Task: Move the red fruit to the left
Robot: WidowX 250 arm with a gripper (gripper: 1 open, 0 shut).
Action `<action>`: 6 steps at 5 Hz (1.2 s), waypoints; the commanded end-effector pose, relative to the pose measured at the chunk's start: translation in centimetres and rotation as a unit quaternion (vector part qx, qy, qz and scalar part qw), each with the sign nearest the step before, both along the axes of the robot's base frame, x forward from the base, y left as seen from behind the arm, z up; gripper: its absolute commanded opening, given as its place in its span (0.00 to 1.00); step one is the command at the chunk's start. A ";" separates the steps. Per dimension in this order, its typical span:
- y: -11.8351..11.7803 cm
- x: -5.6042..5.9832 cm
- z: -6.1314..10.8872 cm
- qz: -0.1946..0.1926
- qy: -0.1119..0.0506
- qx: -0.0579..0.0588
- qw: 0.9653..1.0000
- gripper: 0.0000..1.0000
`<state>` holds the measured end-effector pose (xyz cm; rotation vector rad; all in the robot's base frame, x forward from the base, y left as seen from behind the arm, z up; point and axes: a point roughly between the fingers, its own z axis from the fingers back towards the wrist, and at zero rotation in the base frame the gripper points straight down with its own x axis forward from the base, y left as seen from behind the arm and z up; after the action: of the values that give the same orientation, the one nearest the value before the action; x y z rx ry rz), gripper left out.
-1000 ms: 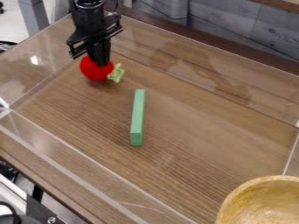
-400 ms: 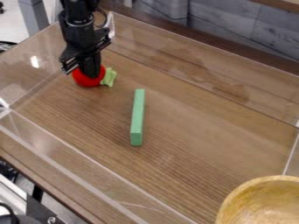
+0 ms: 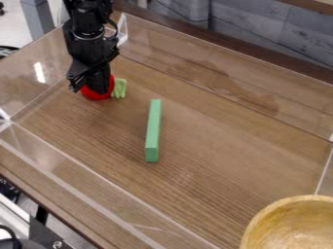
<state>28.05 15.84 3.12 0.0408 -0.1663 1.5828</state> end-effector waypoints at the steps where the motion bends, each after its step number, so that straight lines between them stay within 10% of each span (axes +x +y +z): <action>1: -1.3 0.0 0.6 -0.020 -0.001 0.010 1.000 1.00; 3: -2.0 -0.3 0.5 -0.080 0.009 0.017 0.997 1.00; 6: -1.5 0.1 4.1 -0.208 0.003 -0.002 0.978 1.00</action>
<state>27.31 13.75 5.11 0.0153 -0.0793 1.1685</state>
